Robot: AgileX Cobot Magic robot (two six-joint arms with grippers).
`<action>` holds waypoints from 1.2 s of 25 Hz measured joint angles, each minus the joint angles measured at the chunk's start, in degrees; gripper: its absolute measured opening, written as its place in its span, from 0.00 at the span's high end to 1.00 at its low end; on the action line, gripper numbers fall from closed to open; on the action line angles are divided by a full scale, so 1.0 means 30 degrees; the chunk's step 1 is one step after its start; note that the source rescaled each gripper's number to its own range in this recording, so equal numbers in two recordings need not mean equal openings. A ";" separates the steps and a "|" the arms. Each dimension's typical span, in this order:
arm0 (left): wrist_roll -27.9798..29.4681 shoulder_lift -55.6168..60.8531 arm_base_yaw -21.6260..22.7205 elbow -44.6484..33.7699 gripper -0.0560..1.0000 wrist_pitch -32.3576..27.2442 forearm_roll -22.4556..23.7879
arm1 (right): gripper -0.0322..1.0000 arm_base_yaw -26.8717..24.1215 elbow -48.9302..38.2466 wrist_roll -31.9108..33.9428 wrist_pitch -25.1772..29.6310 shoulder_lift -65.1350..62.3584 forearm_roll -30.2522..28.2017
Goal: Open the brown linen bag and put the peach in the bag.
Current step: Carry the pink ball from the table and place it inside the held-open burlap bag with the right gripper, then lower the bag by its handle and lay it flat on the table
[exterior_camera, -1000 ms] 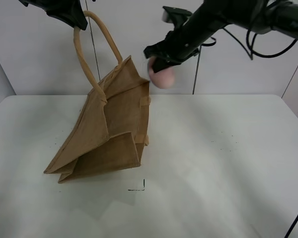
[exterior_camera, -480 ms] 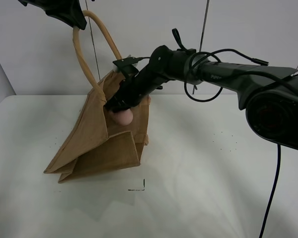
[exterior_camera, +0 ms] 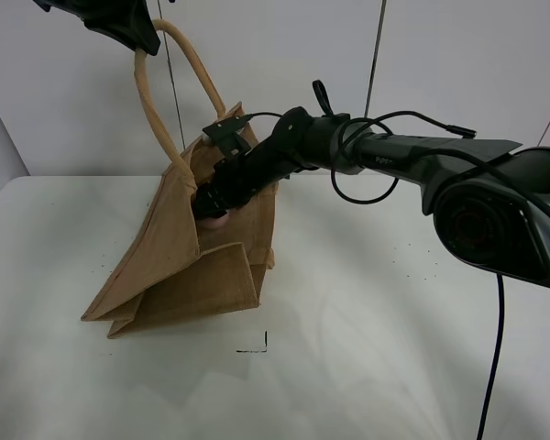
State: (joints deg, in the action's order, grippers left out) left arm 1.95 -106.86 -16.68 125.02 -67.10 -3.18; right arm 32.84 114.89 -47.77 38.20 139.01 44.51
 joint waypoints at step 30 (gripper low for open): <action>0.0018 0.0000 0.0000 0.0000 0.95 0.0000 -0.0066 | 0.00 -0.4937 0.0062 1.4579 0.9087 -0.3858 -1.2157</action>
State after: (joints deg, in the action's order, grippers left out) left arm 2.00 -106.86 -16.68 125.02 -67.10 -3.38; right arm 18.03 115.08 -4.03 65.46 127.43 8.04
